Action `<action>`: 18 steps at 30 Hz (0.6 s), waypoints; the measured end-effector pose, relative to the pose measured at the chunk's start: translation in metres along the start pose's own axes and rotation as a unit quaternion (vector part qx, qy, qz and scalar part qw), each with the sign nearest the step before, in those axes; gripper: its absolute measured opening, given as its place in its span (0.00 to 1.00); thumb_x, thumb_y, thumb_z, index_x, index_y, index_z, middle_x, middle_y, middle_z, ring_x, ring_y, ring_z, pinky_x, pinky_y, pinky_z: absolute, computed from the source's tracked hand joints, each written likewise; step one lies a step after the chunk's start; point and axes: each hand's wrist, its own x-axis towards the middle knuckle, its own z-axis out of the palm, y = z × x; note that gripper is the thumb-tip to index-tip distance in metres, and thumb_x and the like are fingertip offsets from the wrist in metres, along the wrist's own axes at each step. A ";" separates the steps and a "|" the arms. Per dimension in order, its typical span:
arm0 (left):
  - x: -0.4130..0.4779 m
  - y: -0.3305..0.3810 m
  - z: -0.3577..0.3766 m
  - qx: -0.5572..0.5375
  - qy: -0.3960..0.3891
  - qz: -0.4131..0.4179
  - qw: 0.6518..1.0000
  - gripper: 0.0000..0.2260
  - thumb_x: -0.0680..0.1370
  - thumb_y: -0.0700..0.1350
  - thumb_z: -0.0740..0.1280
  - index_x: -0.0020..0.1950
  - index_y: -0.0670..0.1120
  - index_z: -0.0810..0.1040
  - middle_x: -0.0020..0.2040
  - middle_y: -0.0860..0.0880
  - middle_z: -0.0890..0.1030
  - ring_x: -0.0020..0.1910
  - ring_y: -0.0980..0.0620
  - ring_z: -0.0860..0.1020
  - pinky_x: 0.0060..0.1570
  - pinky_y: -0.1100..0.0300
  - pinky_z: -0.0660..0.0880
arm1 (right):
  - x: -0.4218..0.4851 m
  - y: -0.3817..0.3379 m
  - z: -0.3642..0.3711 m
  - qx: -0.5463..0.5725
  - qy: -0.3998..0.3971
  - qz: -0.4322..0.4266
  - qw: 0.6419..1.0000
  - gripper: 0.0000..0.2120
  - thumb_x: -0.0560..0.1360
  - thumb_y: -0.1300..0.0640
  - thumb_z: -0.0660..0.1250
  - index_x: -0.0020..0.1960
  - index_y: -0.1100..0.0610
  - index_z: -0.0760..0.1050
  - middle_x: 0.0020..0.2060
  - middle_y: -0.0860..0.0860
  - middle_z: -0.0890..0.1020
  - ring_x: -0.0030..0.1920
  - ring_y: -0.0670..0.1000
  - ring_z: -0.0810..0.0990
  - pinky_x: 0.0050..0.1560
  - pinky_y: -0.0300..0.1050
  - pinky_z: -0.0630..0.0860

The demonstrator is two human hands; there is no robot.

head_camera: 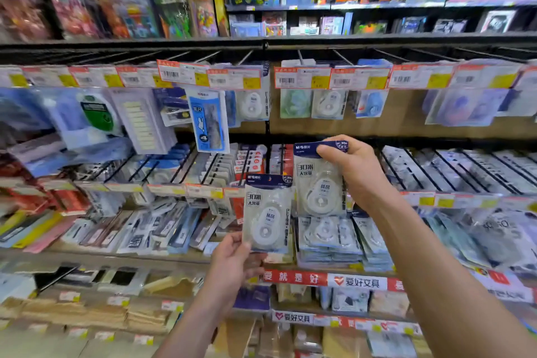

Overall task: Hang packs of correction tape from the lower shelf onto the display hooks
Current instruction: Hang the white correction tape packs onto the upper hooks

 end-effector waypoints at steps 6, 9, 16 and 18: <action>0.003 0.005 -0.004 -0.021 0.047 0.009 0.999 0.07 0.84 0.40 0.60 0.60 0.41 0.75 0.54 0.42 0.84 0.48 0.44 0.85 0.42 0.51 0.83 | 0.036 -0.004 0.028 -0.016 -0.030 -0.012 0.999 0.07 0.74 0.59 0.76 0.39 0.50 0.85 0.38 0.51 0.85 0.41 0.52 0.82 0.48 0.52 0.78; 0.003 0.007 -0.002 -0.037 0.060 0.020 0.997 0.07 0.84 0.38 0.59 0.59 0.39 0.74 0.54 0.41 0.84 0.47 0.45 0.85 0.39 0.49 0.84 | 0.054 -0.007 0.048 -0.036 -0.039 -0.028 0.998 0.02 0.75 0.58 0.75 0.44 0.54 0.84 0.34 0.48 0.83 0.36 0.45 0.79 0.42 0.40 0.75; -0.002 0.008 0.005 -0.030 0.068 0.035 0.997 0.07 0.84 0.39 0.59 0.60 0.39 0.74 0.52 0.43 0.85 0.47 0.46 0.85 0.51 0.39 0.81 | 0.103 -0.022 0.088 0.000 -0.040 -0.024 0.999 0.05 0.74 0.55 0.76 0.49 0.50 0.83 0.47 0.48 0.88 0.50 0.49 0.87 0.59 0.55 0.82; -0.002 0.007 0.004 -0.033 0.072 0.035 0.996 0.07 0.84 0.39 0.59 0.59 0.40 0.74 0.52 0.44 0.86 0.47 0.46 0.85 0.52 0.39 0.81 | 0.111 -0.022 0.095 0.012 -0.041 -0.029 0.999 0.04 0.74 0.55 0.76 0.48 0.50 0.83 0.47 0.47 0.88 0.50 0.49 0.87 0.61 0.56 0.82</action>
